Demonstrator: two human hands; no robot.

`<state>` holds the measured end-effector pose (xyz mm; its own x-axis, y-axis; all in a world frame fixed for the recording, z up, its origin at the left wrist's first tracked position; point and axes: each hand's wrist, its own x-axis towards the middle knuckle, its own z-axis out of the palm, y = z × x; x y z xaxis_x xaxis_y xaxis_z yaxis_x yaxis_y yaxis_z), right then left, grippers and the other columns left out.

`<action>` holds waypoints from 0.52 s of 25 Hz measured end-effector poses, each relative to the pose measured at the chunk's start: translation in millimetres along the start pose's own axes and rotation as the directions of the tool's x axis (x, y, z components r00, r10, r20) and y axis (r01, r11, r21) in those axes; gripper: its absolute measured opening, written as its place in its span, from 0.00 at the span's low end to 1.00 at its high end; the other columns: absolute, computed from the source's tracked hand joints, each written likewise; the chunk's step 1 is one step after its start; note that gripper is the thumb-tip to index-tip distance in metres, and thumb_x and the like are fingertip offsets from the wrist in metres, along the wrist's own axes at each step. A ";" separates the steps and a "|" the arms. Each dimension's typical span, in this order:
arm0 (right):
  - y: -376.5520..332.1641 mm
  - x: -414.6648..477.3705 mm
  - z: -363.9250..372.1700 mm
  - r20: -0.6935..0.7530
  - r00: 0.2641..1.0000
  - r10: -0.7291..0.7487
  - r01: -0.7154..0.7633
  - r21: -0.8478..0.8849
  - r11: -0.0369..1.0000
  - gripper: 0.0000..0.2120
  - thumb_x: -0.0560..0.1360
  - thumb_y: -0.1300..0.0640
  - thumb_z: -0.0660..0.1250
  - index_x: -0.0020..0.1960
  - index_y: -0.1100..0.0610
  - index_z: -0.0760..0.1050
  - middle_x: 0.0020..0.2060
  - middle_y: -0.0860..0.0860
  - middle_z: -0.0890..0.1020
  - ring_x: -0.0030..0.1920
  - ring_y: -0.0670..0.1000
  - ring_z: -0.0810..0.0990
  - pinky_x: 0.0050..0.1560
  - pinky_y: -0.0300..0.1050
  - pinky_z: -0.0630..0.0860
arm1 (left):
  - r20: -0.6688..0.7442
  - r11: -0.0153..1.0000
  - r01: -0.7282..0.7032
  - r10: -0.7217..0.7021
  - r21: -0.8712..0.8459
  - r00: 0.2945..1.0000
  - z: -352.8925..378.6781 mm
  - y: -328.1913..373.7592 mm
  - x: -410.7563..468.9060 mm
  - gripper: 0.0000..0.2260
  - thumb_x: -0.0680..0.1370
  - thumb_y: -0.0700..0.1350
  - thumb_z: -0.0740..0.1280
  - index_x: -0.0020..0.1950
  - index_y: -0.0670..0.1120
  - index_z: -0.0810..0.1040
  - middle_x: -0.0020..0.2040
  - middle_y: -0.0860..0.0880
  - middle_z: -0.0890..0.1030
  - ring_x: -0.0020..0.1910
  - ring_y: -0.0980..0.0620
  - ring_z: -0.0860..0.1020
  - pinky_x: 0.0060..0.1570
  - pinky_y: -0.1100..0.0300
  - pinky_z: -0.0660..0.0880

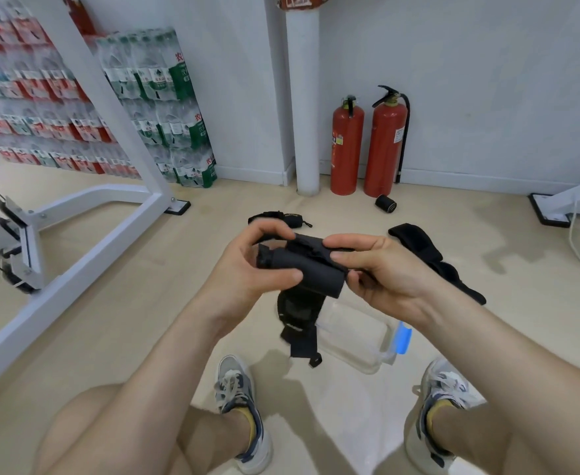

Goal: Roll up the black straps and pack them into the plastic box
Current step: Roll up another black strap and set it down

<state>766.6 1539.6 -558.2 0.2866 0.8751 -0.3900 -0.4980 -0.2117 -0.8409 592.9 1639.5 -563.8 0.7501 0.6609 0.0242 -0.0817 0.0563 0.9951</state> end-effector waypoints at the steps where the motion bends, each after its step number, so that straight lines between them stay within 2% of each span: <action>1: -0.8 2.6 -0.8 -0.006 1.000 0.012 -0.012 0.038 0.999 0.14 0.76 0.72 0.64 0.42 0.58 0.84 0.36 0.54 0.83 0.28 0.44 0.77 0.26 0.29 0.73 | -0.003 0.994 -0.022 0.023 0.111 1.000 0.0 1.2 -0.6 0.20 0.65 0.28 0.75 0.45 0.52 0.83 0.45 0.47 0.82 0.43 0.50 0.81 0.43 0.59 0.80; 4: 2.5 10.5 -2.9 -0.022 0.999 0.029 -0.026 0.090 0.996 0.15 0.78 0.73 0.61 0.45 0.59 0.83 0.37 0.54 0.83 0.27 0.42 0.76 0.22 0.28 0.68 | -0.047 0.945 -0.010 0.026 0.326 0.999 5.8 2.0 -1.5 0.18 0.67 0.24 0.74 0.43 0.48 0.85 0.39 0.51 0.84 0.34 0.60 0.80 0.33 0.71 0.74; 6: 3.9 15.2 -2.0 -0.039 0.999 0.010 -0.006 0.101 0.995 0.15 0.78 0.73 0.61 0.46 0.60 0.82 0.38 0.54 0.82 0.26 0.42 0.75 0.20 0.28 0.64 | -0.049 0.920 -0.016 0.038 0.392 0.998 9.1 2.8 -0.9 0.17 0.67 0.24 0.73 0.43 0.45 0.84 0.41 0.49 0.83 0.31 0.63 0.77 0.29 0.74 0.70; 8: 3.1 18.2 -0.6 -0.037 0.998 -0.044 0.047 0.074 0.996 0.11 0.77 0.72 0.64 0.48 0.59 0.82 0.35 0.51 0.82 0.25 0.41 0.74 0.21 0.28 0.61 | -0.030 0.900 -0.051 0.072 0.433 0.997 7.1 2.9 2.2 0.16 0.66 0.24 0.74 0.41 0.46 0.84 0.46 0.48 0.82 0.36 0.62 0.78 0.33 0.74 0.71; 11: -0.7 18.9 3.3 0.031 0.991 -0.133 0.134 -0.032 0.990 0.11 0.74 0.71 0.68 0.50 0.57 0.80 0.36 0.50 0.81 0.24 0.41 0.74 0.20 0.31 0.60 | -0.032 0.887 -0.059 0.083 0.458 0.996 2.4 3.1 5.5 0.19 0.65 0.27 0.77 0.39 0.53 0.86 0.55 0.48 0.82 0.50 0.57 0.81 0.46 0.67 0.74; 13: -2.0 18.4 3.6 0.044 0.981 -0.187 0.191 -0.106 0.976 0.14 0.73 0.75 0.67 0.47 0.57 0.78 0.37 0.52 0.81 0.25 0.42 0.76 0.20 0.32 0.64 | -0.022 0.921 -0.038 0.051 0.387 0.998 5.6 4.3 4.3 0.19 0.65 0.26 0.76 0.39 0.50 0.86 0.56 0.48 0.81 0.49 0.56 0.81 0.43 0.67 0.75</action>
<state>769.9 1557.6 -562.4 0.3389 0.9174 -0.2088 -0.3448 -0.0854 -0.9348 599.4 1638.4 -558.9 0.7303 0.6793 0.0725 0.1498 -0.2627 0.9532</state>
